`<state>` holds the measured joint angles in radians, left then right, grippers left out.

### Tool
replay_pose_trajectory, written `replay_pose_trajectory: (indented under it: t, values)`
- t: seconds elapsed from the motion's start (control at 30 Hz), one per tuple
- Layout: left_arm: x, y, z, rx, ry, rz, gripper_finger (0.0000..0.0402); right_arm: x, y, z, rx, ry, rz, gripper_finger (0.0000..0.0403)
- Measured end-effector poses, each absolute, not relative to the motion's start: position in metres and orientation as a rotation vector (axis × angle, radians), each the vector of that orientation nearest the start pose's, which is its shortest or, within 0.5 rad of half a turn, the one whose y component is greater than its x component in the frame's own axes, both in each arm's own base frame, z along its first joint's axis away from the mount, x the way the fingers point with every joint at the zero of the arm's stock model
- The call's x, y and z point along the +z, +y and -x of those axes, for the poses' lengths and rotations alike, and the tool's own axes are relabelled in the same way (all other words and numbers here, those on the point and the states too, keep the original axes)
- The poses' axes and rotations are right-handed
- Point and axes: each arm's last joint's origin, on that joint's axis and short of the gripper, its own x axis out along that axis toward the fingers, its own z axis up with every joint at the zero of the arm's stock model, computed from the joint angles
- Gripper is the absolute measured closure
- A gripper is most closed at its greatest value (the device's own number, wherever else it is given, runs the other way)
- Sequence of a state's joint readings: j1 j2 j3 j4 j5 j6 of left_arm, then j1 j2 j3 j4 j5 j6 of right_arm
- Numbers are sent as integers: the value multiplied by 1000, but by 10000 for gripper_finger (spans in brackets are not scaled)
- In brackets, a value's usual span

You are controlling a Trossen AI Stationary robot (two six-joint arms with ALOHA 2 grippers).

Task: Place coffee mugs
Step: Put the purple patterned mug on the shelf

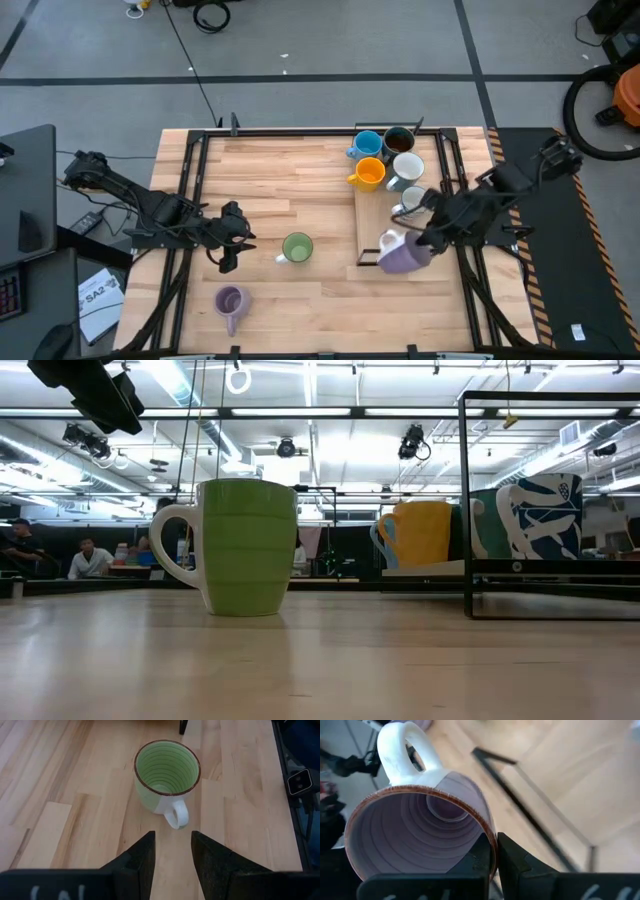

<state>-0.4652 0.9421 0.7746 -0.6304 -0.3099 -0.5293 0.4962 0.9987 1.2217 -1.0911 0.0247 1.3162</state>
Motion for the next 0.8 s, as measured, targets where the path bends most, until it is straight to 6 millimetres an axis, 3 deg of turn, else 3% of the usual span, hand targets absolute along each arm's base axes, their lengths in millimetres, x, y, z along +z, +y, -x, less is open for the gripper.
replay_pose_trajectory:
  t: [0.23,0.4,0.8]
  values:
    - [267,-74,-167,52,750,204,269,369,52,-121,-238,927,-898,383]
    - [267,-74,-167,52,750,204,269,365,41,-108,-300,987,-809,383]
    - [268,-75,-168,49,739,210,269,356,31,-97,-358,1133,-629,383]
